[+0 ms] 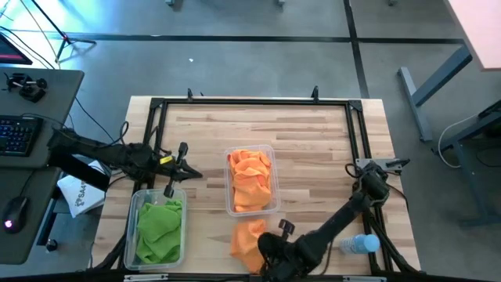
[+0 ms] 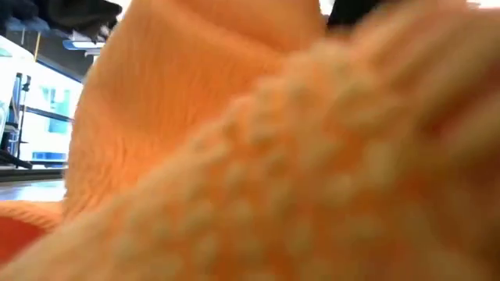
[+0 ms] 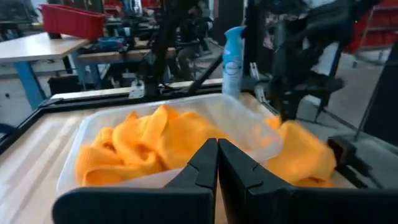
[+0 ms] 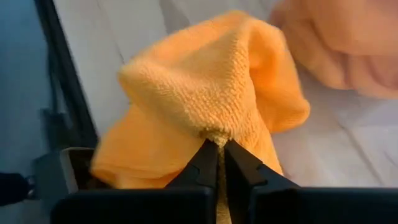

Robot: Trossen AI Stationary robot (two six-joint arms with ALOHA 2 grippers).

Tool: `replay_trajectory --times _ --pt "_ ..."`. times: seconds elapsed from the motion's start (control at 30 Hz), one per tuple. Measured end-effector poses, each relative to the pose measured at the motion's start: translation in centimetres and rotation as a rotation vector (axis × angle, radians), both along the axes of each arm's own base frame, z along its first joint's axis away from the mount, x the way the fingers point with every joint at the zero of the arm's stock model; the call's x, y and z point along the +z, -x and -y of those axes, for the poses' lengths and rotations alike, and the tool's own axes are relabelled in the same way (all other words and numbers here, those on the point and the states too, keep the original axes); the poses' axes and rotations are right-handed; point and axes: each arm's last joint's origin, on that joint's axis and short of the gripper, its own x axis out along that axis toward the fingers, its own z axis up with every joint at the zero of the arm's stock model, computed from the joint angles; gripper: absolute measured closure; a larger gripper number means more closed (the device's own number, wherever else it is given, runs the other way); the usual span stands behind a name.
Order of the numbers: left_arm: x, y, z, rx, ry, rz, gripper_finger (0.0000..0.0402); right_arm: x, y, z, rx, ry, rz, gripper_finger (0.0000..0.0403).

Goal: Sort microfiber towel by color & place in baskets
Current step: Put the yellow microfiber towel into the right transparent bin

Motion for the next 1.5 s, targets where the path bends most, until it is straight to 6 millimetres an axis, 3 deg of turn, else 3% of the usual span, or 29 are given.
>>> replay_trajectory --times 0.17,0.43,0.6,0.77,1.07,1.5 --pt "-2.9 0.3 -1.1 0.047 0.042 0.072 0.0401 3.9 0.8 -0.7 -0.062 0.018 0.033 0.0400" --pt "-5.2 1.6 -2.3 0.039 0.102 0.249 0.0402 11.9 1.2 0.0 -0.095 0.020 0.175 0.0401" --pt "-4.8 2.3 -2.8 -0.005 0.093 0.289 0.0402 15.8 2.2 1.4 -0.086 0.078 0.348 0.0402" --pt "-4.6 2.9 -3.5 0.066 0.091 0.314 0.0402 19.0 3.3 3.3 -0.120 0.210 0.474 0.0402" --pt "-5.2 3.8 -3.9 0.028 0.164 0.251 0.0402 20.9 2.4 7.1 -0.122 0.416 0.468 0.0403" --pt "-6.2 3.7 -4.0 0.010 0.156 0.152 0.0402 20.4 -0.2 12.8 -0.159 0.468 0.309 0.0403"
